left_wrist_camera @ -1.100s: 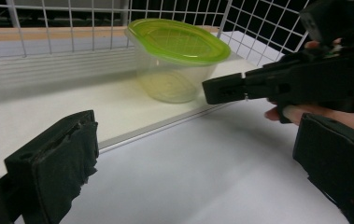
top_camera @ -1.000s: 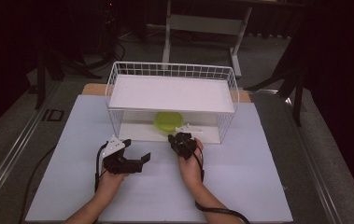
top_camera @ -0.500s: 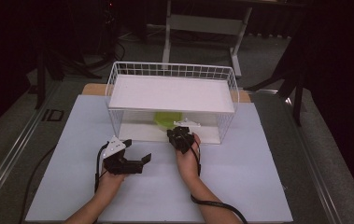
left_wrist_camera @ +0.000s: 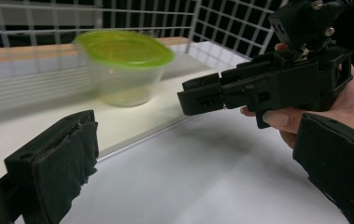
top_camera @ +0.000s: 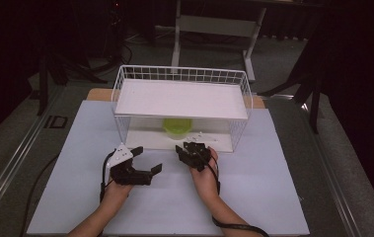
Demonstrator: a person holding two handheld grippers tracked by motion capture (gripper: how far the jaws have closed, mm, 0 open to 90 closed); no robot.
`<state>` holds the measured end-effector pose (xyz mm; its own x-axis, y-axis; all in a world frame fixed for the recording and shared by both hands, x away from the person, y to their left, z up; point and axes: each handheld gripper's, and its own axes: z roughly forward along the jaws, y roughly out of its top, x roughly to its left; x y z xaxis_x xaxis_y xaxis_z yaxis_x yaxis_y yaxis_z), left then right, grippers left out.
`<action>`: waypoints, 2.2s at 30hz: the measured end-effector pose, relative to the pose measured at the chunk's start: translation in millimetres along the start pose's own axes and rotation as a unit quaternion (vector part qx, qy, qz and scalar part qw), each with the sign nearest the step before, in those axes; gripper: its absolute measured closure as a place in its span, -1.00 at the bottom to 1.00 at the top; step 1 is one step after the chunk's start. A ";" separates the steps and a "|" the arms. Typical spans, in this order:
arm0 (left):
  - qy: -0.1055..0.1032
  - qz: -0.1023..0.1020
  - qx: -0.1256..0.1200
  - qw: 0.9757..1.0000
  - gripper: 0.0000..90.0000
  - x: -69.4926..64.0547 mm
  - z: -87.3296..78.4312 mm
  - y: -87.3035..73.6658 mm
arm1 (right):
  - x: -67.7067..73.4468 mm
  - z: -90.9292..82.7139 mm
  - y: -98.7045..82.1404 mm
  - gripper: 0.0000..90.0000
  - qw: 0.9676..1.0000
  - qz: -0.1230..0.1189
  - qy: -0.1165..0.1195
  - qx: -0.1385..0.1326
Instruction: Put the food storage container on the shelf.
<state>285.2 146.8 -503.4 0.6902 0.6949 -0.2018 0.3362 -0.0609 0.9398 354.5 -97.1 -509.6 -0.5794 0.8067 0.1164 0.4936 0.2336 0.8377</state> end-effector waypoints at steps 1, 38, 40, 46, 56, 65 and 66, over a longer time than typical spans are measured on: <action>-0.003 0.003 0.003 1.000 -0.97 -0.9 -0.3 0.7 | 0.0 -4.8 -0.2 0.09 1.000 -0.005 0.007 -0.005; -0.025 0.019 0.006 0.999 -0.97 -11.5 -42.9 9.8 | -22.5 -99.8 -25.3 -0.66 0.995 -0.038 0.054 -0.070; -0.024 0.019 0.009 0.999 -0.97 -10.9 -44.9 7.8 | -25.1 -104.7 -27.2 -0.66 0.996 -0.039 0.053 -0.067; -0.021 0.012 0.019 1.000 -0.97 -5.7 -52.5 -2.7 | -29.8 -116.9 -36.6 -0.66 0.996 -0.045 0.058 -0.056; -0.016 0.008 0.030 0.999 -0.97 -1.7 -66.2 -10.3 | -39.4 -142.5 -49.5 -0.66 0.996 -0.039 0.053 -0.061; -0.009 0.004 0.037 0.999 -0.97 1.2 -78.4 -16.2 | -46.5 -158.8 -57.9 -0.66 0.996 -0.034 0.050 -0.062; -0.006 0.004 0.036 0.999 -0.97 1.3 -79.7 -16.3 | -47.6 -161.3 -58.6 -0.66 0.996 -0.032 0.050 -0.063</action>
<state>229.5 205.8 -497.0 0.7004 0.6856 -0.1983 0.3751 -0.1173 0.9195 248.5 -236.7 -478.1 -0.6715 0.7331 0.1082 0.3728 0.2080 0.9043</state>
